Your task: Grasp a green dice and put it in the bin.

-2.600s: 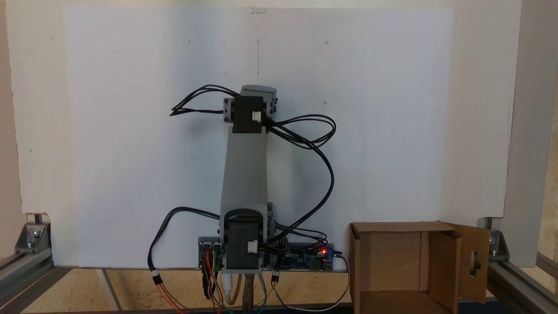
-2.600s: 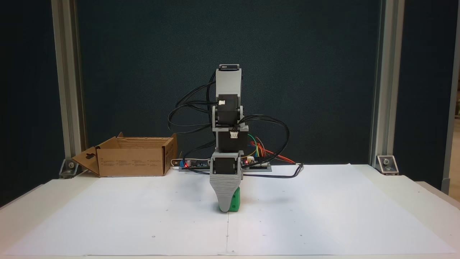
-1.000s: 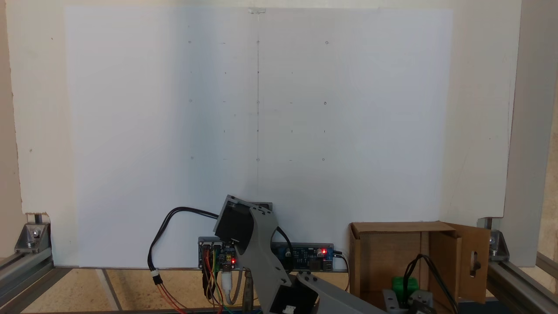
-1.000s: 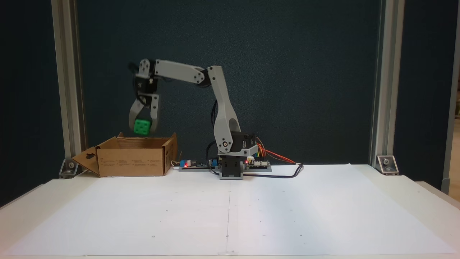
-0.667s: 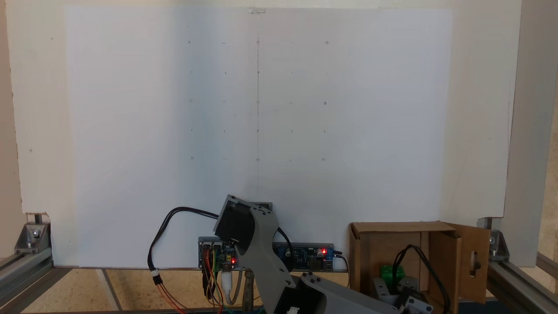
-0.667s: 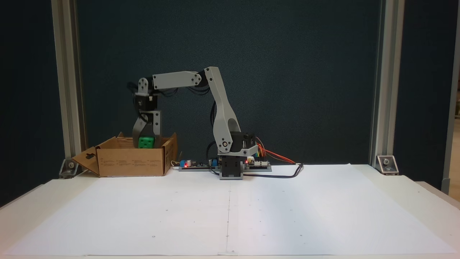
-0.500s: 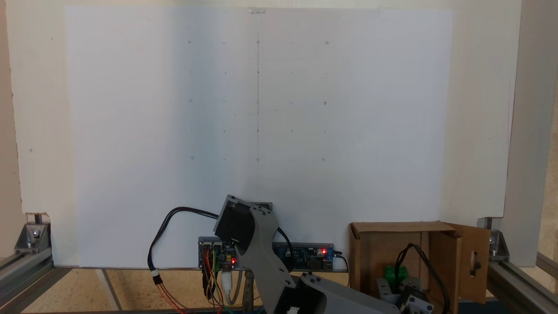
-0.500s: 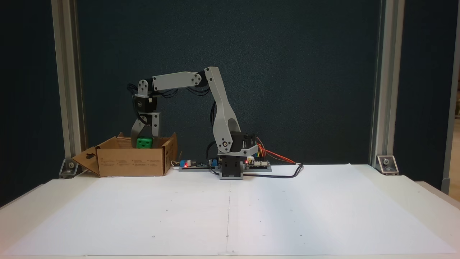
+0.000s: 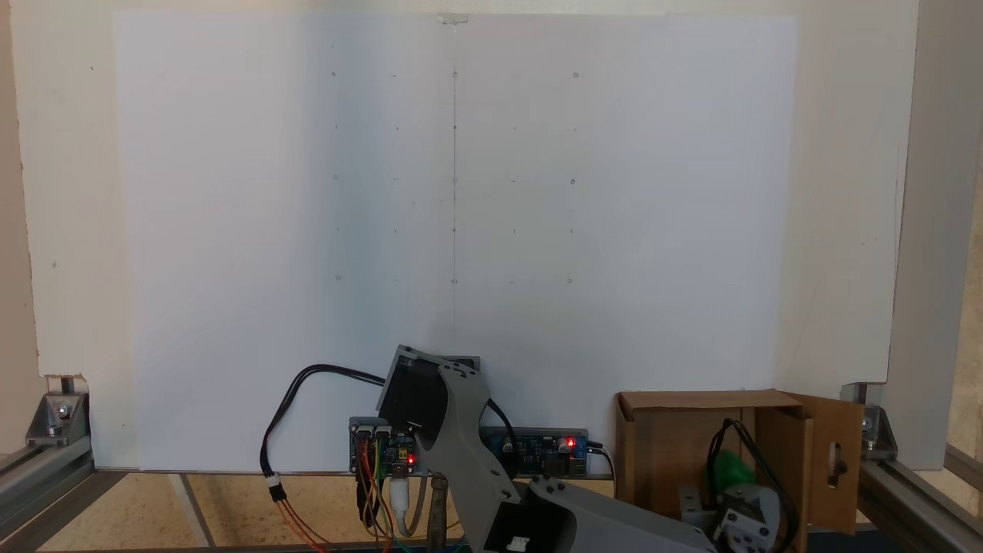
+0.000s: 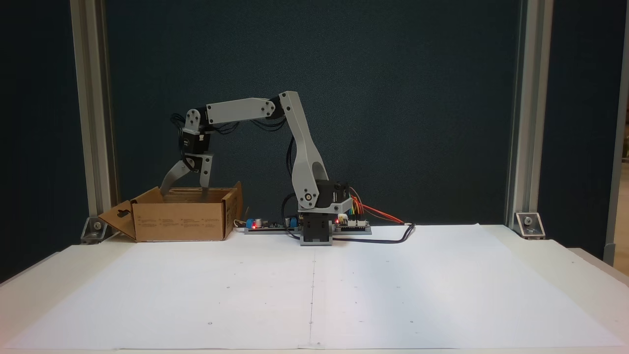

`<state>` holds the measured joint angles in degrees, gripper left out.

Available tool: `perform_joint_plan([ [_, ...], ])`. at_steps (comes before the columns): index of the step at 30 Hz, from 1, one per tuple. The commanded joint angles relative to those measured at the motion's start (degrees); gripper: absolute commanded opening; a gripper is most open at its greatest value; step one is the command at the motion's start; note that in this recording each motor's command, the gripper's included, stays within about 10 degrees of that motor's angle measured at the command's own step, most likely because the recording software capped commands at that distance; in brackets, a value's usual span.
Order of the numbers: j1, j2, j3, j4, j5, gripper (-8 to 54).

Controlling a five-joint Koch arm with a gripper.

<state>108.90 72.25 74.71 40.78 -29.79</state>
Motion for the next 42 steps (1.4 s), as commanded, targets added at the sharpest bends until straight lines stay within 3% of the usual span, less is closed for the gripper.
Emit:
perform_joint_plan([
  [1,-3.25,5.01,-1.85,-0.97,2.64,41.1],
  [13,-29.88,25.49,-2.29,-1.14,32.26,42.6],
  [33,-91.93,39.55,-1.05,-1.67,36.56,43.6],
  [42,-109.42,46.32,14.94,-19.49,36.83,43.5],
])
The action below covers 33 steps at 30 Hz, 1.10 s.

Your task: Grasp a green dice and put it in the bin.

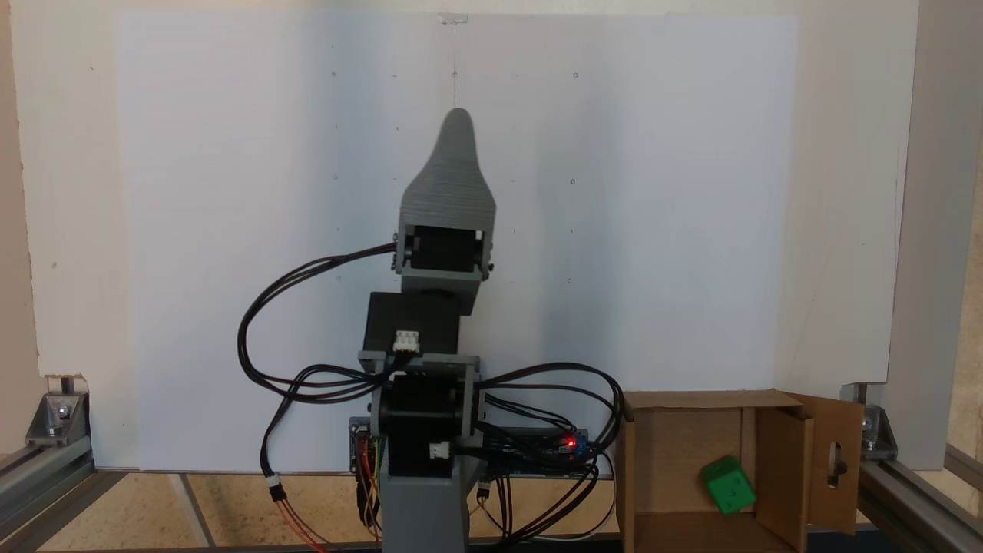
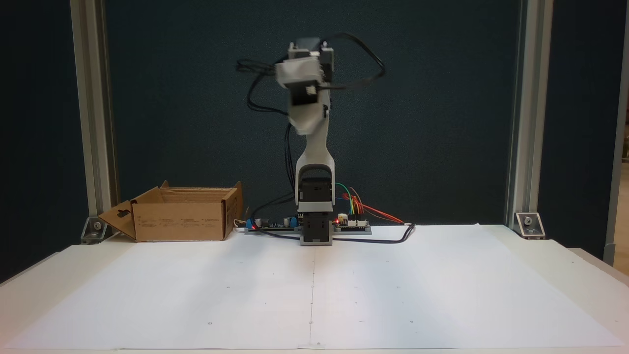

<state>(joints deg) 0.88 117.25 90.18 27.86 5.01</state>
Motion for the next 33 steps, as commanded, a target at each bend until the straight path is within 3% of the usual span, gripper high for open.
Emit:
perform_joint_plan([
  [1,-2.02,1.49,2.11,-9.03,1.85,43.5],
  [11,-2.29,6.86,28.92,-33.99,1.85,43.9],
  [20,0.7,17.4,37.79,-55.53,1.93,43.7],
  [33,1.32,18.54,56.43,-85.15,1.67,43.2],
])
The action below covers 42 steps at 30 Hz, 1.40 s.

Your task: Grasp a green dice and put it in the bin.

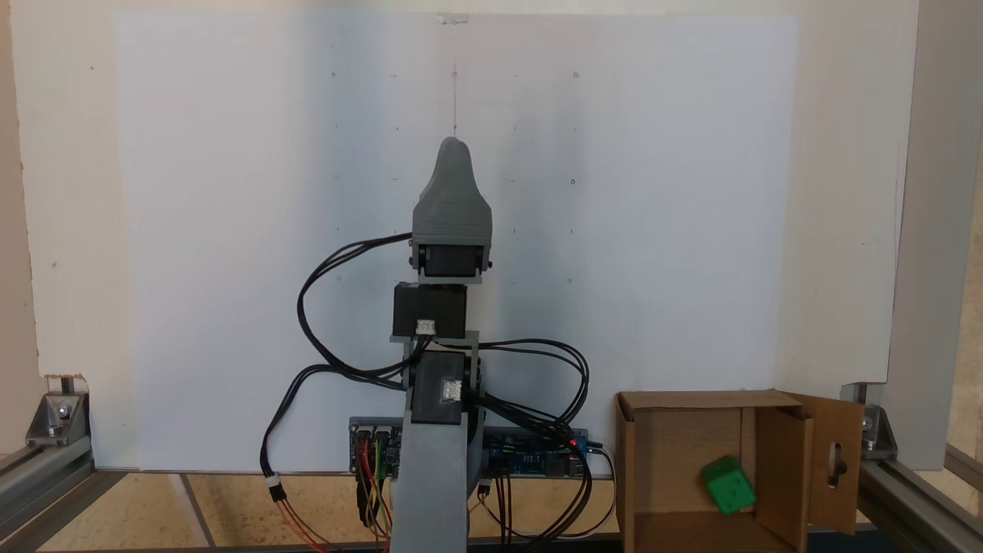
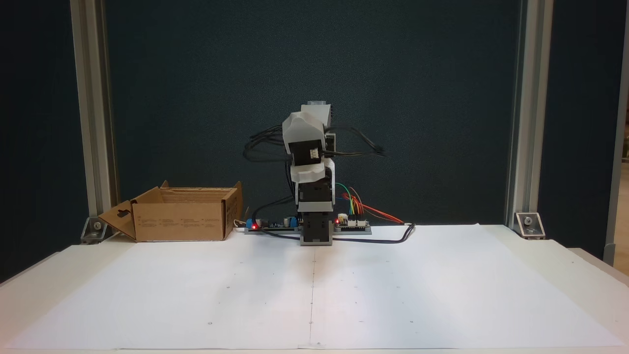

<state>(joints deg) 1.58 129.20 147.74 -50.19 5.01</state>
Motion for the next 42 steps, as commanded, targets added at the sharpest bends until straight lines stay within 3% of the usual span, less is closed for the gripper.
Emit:
perform_joint_plan([
  [1,0.62,6.68,-0.09,-9.47,1.58,43.2],
  [11,0.62,6.68,11.78,-31.88,1.49,43.2],
  [24,0.53,6.59,23.91,-34.54,1.58,43.5],
  [42,-0.18,6.42,28.39,-34.89,1.05,44.5],
])
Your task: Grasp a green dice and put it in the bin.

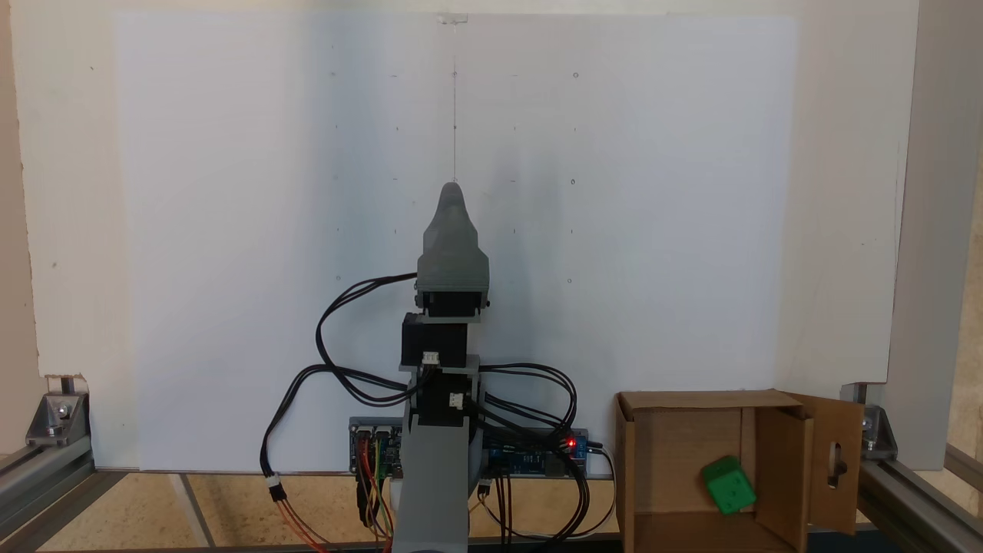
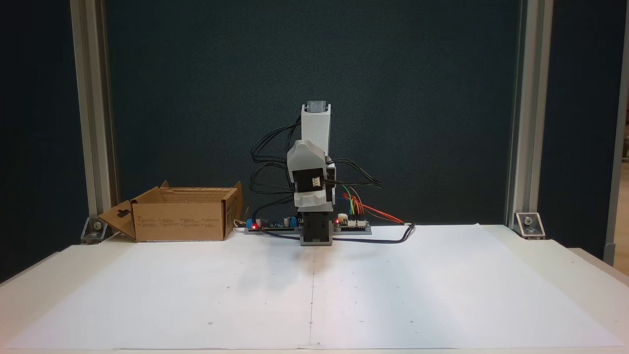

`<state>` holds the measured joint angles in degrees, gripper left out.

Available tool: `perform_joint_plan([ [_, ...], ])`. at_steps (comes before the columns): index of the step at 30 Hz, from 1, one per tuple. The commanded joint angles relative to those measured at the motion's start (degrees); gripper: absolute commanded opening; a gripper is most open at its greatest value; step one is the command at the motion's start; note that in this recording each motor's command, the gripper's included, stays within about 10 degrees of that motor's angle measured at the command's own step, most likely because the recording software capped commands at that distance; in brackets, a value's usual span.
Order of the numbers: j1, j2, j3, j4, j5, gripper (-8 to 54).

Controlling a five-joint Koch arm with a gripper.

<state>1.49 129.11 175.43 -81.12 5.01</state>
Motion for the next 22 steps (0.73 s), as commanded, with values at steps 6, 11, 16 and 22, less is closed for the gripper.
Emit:
perform_joint_plan([
  [6,-0.18,6.42,2.64,-3.87,1.05,44.5],
  [11,-1.32,6.42,3.34,-3.78,1.05,44.5],
  [16,-2.37,6.42,3.69,-3.78,1.05,44.5],
  [22,-2.64,6.33,3.69,-3.16,0.97,44.5],
])
